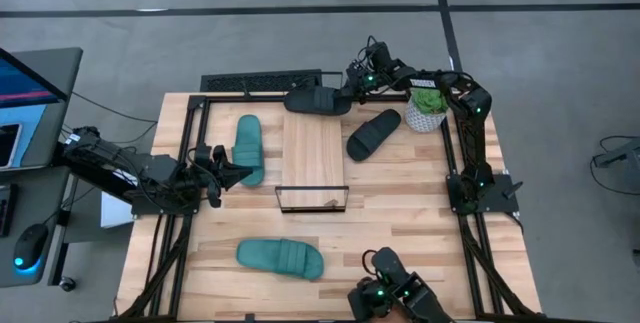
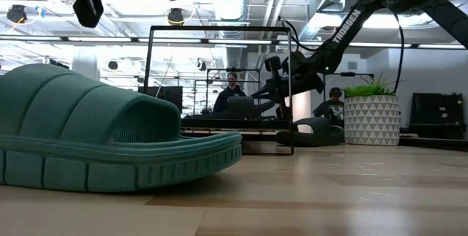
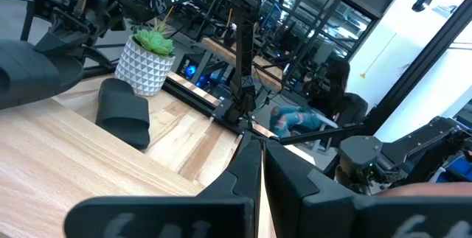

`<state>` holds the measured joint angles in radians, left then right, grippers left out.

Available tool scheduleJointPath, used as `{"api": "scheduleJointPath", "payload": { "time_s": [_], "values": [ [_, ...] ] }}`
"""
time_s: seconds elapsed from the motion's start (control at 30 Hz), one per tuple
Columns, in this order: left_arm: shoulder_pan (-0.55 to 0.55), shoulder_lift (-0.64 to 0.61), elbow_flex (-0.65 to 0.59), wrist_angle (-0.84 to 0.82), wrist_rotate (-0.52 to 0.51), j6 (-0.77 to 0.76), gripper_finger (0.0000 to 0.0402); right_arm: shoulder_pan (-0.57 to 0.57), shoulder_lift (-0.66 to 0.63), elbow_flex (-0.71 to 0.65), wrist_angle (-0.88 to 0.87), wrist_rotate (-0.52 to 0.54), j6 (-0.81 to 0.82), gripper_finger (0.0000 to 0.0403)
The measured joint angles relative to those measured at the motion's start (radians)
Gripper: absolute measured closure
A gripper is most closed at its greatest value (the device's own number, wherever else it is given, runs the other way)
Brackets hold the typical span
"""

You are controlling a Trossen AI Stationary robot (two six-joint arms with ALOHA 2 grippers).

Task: Pick and place slides into the shelf
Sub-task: Put the bottom black slides on the shelf

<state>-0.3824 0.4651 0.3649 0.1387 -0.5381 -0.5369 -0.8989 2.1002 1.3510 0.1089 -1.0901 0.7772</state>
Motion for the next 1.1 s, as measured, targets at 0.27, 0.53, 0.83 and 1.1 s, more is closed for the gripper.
{"api": "scheduleJointPath", "payload": {
  "time_s": [0.27, 0.53, 0.83, 1.1],
  "values": [
    [0.0, 0.0, 0.0, 0.0, 0.0, 0.0, 0.0395, 0.0, 0.0, 0.0, 0.0, 0.018, 0.0, 0.0357],
    [0.0, 0.0, 0.0, 0.0, 0.0, 0.0, 0.0395, 0.0, 0.0, 0.0, 0.0, 0.018, -0.002, 0.031],
    [0.0, 0.0, 0.0, 0.0, 0.0, 0.0, 0.0395, -0.013, 0.0, 0.0, 0.003, 0.018, -0.003, 0.0278],
    [0.0, 0.0, 0.0, 0.001, 0.0, -0.003, 0.0395, -0.027, 0.0, 0.0, -0.004, 0.024, -0.001, 0.0248]
  ]
}}
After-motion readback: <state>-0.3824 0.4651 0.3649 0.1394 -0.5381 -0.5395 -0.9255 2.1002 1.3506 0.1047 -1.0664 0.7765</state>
